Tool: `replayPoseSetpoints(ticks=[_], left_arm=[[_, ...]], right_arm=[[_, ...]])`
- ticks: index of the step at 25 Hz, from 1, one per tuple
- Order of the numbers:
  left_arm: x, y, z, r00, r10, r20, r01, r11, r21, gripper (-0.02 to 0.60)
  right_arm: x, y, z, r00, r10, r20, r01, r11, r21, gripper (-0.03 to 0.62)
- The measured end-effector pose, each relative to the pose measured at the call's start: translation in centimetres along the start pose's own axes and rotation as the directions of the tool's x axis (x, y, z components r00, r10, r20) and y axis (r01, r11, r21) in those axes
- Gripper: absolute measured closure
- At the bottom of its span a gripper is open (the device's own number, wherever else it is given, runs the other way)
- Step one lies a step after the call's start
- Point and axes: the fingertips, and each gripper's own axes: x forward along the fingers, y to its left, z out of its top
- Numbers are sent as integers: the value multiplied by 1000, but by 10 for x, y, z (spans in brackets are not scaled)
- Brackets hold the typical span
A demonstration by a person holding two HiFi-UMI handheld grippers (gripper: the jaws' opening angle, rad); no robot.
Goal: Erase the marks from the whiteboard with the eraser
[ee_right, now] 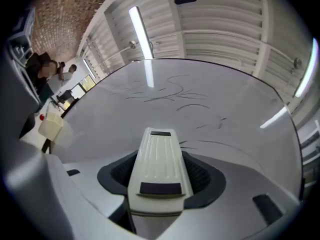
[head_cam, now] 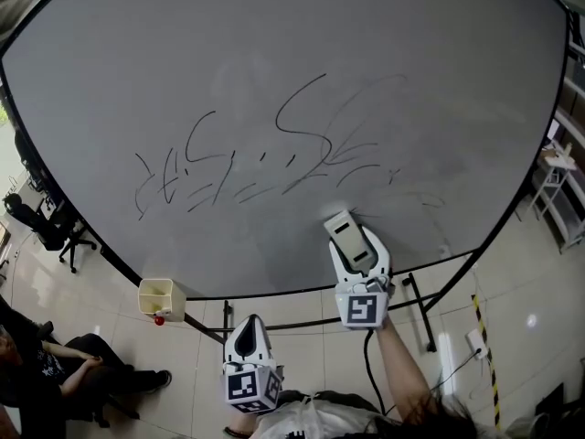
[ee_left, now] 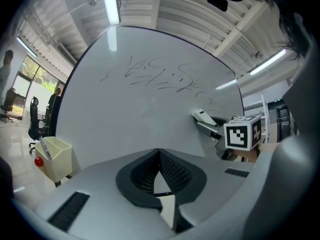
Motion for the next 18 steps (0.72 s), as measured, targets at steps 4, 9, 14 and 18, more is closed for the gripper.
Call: replayPoseSetpoints(ticks=[4,9,14,18], left_arm=[[-1,1,-3,1000,13,-5,-13,1000,4,586],[-4,-2,-6,1000,14,-13,-14,1000,3,586],[3,-9,-6,1000,15,-6,-15,1000,-7,586],[6,-18,-6,1000,1,-5,-1,1000,-3,586]], right_arm=[[-21,-134,-13,962,-269,-52,274,943,189,312],[-39,-185,-31,908,-407,-99,414,836,361,312],[-3,-38,5,997,-79,15,76,984,161,312],[1,5,4,999,33,2,-33,995,94,312]])
